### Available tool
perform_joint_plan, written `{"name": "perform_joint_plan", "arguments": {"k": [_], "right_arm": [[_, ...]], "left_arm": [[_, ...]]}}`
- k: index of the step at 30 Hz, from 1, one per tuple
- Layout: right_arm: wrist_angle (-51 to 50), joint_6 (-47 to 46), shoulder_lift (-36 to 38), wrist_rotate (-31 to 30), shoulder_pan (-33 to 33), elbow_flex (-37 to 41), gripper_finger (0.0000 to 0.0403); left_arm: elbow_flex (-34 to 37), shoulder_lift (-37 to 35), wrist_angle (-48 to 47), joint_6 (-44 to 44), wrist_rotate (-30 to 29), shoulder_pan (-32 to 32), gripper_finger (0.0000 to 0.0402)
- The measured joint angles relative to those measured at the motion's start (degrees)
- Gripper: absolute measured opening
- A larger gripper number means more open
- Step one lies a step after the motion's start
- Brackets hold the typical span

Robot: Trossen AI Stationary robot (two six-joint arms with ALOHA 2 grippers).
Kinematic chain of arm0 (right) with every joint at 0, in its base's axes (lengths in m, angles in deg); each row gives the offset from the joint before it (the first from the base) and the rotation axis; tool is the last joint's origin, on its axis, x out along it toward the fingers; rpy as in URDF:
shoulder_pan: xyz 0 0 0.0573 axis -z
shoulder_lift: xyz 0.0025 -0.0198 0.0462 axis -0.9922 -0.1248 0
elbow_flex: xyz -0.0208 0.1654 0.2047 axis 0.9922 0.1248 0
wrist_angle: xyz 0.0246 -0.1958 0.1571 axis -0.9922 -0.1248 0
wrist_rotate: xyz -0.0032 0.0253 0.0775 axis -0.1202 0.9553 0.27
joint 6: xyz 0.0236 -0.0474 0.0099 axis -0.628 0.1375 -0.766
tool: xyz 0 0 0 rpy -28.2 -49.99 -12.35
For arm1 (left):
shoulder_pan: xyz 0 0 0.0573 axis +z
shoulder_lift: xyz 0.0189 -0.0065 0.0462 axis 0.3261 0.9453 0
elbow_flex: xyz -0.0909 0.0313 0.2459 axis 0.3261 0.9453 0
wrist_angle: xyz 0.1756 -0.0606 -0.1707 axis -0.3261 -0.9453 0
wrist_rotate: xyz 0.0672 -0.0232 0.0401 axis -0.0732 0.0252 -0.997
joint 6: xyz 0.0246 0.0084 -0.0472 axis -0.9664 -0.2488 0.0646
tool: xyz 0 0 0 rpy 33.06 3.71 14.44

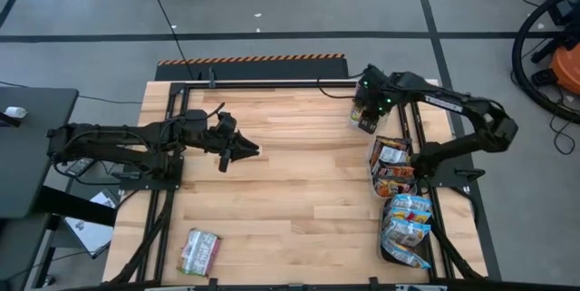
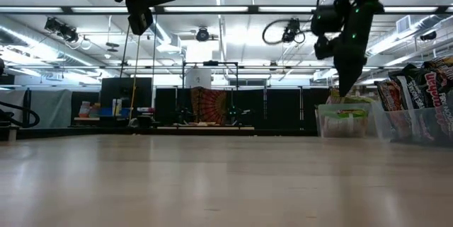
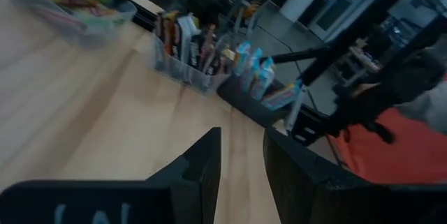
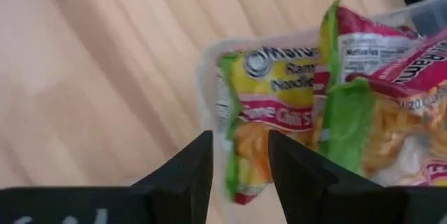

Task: Sort Maruchan noodles
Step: Put the green noodle pack into the top transparent bin

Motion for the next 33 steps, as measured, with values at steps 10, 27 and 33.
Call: {"name": "perform_joint_plan", "arguments": {"k": [10,27,33], "right_arm": [[2.53,9.02,-9.26,-3.05,-0.20,0.04,0.0143],[0.75,10.78,-10.09,-12.00,-0.18,-0.11,0.0009],[-3.31,16.52,-5.68,-23.69,1.45,-2.45,0.0006]], "left_arm": [[0.00,0.00,-0.11,2.25,3.79,-0.07,0.0114],[0.00,-0.02,-0.17,2.25,4.11,-0.02,0.0114],[0.00,-0.02,-0.15,1.67,4.10,-0.04,0.0114]]}}
